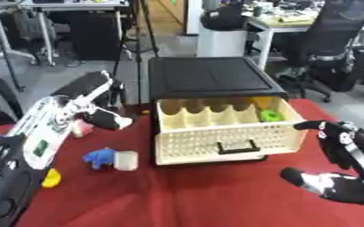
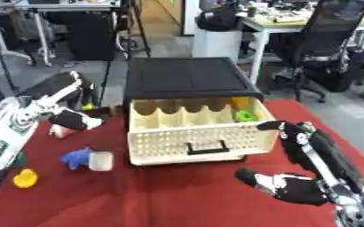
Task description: Pick up objects from table and place into drawer.
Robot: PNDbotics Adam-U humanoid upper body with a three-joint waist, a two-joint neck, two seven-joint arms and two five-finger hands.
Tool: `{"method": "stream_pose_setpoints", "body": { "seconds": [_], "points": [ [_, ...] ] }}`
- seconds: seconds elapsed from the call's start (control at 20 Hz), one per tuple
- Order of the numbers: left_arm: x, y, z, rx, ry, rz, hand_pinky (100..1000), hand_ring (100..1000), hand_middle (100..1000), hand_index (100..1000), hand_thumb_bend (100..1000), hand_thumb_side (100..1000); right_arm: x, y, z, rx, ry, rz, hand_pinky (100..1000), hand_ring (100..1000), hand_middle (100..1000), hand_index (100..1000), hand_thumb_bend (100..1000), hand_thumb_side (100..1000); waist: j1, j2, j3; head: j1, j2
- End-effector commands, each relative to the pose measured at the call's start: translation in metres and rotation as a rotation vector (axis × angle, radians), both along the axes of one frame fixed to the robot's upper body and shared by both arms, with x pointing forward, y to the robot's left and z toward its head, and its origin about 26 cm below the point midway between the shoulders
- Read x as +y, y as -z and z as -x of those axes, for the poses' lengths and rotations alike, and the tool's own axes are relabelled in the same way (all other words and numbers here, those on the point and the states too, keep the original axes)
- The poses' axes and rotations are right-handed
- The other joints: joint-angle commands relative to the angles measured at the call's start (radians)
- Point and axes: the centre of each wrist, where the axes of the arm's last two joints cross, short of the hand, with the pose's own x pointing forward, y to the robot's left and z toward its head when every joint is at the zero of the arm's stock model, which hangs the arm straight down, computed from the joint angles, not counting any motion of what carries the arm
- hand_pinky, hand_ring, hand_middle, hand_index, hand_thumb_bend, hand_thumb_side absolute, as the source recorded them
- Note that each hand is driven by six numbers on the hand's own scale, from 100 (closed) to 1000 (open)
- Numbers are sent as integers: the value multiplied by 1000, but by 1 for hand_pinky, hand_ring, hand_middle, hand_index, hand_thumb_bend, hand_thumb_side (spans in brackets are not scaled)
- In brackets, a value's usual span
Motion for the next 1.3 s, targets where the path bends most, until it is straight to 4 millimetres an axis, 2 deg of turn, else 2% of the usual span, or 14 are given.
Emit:
{"method": "stream_pose_setpoints", "body": {
  "seconds": [0.05, 0.35, 0.6, 0.75, 0.9, 1.15, 1.3],
  "points": [
    [1, -15, -1, -51, -4, 11, 387, 278, 357, 533, 453, 308, -2, -11, 2, -28, -10, 15, 100, 100, 167, 774, 804, 799, 0, -10, -1, 2, -12],
    [8, -14, -2, -43, -16, 5, 400, 290, 370, 546, 470, 321, -3, -11, 1, -26, -5, 16, 100, 100, 167, 775, 806, 799, 2, -13, 5, -3, -16],
    [15, -8, -1, -1, -3, -88, 507, 425, 494, 671, 617, 397, -4, -9, 2, -21, -1, 17, 100, 100, 167, 775, 806, 798, 1, -18, 10, -6, -14],
    [24, 3, -4, 51, -17, -164, 531, 480, 525, 710, 683, 414, -5, -8, 2, -17, 2, 17, 100, 100, 167, 775, 807, 799, 3, -19, 13, -10, -13],
    [29, 16, -7, 117, -33, -219, 532, 496, 529, 714, 688, 415, -4, -7, 2, -14, 0, 17, 100, 100, 167, 775, 808, 797, 4, -19, 13, -15, -13],
    [27, 39, -9, 170, -48, -279, 512, 490, 526, 709, 696, 425, -4, -6, 2, -11, -2, 15, 100, 100, 167, 775, 810, 794, 2, -16, 9, -18, -11],
    [23, 54, -10, 193, -86, -288, 507, 488, 530, 711, 733, 455, -3, -6, 1, -8, -5, 13, 100, 100, 167, 775, 810, 794, 0, -15, 6, -19, -9]
  ]
}}
